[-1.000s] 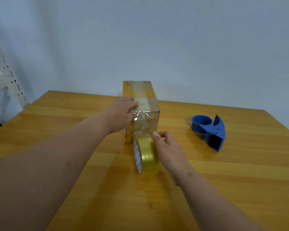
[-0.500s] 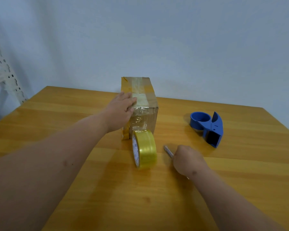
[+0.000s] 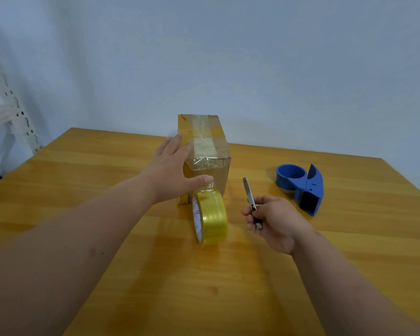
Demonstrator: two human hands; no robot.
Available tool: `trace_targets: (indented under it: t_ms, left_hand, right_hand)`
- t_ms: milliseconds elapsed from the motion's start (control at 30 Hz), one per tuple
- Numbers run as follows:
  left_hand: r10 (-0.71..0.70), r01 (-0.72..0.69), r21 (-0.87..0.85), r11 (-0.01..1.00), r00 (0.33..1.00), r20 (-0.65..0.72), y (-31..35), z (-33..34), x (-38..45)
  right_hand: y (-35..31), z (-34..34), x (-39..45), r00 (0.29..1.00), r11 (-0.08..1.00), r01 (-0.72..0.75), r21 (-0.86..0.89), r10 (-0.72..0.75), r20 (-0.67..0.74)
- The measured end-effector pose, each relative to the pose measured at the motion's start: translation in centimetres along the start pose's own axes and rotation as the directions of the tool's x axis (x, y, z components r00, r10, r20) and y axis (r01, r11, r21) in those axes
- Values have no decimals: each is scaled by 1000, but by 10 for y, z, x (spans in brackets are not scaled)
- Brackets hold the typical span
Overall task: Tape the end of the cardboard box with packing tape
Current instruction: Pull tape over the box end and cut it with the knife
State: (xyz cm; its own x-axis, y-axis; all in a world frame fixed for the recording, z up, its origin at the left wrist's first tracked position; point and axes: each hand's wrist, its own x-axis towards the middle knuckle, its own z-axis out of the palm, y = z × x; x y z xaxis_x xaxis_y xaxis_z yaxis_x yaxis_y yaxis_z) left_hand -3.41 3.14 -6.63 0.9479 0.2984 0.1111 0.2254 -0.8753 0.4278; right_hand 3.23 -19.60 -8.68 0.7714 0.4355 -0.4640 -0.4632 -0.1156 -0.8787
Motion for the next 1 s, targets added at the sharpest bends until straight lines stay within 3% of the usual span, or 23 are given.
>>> trace_targets:
  t_ms: [167,367,567,733,867,1000]
  left_hand:
    - [-6,6,19,1000,999,34,2,-2,-5]
    - [-13,10,56,998,999,51,0,1,-5]
    - [-34,31,51,998,997,68,1,2,-7]
    - [-33,30,31,999,996,86,4,0,-7]
    - [-26,24,24,999,995,101,5,-2,-8]
    - [-28,26,20,999,993,117,5,-4,-8]
  right_hand:
    - [0,4,-7,988,986,75,150,-94,124]
    - [-1,11,-16,971,978,169,120,-186,152]
    - [-1,10,-18,966,967,232,102,-241,93]
    - [1,4,-15,960,949,280,146,-276,-50]
    - [1,1,-15,940,941,334,55,-328,-97]
    - [-6,4,-20,912,910,391,-142,-403,-72]
